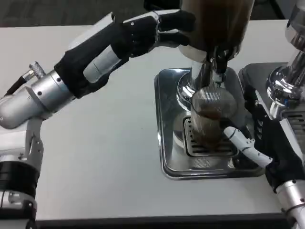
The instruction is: Grasp the cup under the faucet to collect the drink, then remove the cup.
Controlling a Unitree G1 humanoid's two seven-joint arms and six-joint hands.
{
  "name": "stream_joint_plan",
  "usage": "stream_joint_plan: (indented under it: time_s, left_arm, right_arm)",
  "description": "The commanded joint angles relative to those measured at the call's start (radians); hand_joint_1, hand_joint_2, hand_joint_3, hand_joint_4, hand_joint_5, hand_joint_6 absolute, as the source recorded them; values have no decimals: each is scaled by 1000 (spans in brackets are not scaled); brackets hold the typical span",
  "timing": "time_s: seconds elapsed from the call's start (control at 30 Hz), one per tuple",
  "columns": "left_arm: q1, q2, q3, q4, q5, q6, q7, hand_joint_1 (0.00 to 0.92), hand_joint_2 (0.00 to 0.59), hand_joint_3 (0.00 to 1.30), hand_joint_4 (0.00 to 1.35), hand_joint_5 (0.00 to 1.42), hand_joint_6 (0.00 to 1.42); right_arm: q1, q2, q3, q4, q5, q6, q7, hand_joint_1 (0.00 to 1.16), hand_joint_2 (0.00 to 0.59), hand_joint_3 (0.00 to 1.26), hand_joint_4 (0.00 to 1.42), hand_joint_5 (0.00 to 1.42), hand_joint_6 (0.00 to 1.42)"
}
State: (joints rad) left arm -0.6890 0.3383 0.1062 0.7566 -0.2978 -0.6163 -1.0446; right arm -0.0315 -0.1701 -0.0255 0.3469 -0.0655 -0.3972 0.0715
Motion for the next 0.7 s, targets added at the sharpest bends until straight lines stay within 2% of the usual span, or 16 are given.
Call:
stream_joint_plan:
  time_s: [0.03,0.2,0.47,0.7]
  left_arm:
    - [47,18,2,-4,16,-26,19,0,56,230,181,236,197]
    - [90,34,4,-1,23,-43,32,0,57,231,181,239,199]
    - [124,62,17,37,41,-54,57,0,56,236,185,242,201]
    - [157,70,19,45,42,-65,82,0,60,248,201,256,202]
  right_arm:
    - [-19,-15,-3,16,0,-24,10,554,239,5,0,0,17]
    - [-25,-22,-2,28,2,-32,22,558,235,0,0,0,17]
    - [-43,-44,15,61,-8,-29,57,625,216,0,0,0,0]
    - [-66,-55,30,94,-15,-19,90,658,208,0,0,0,0]
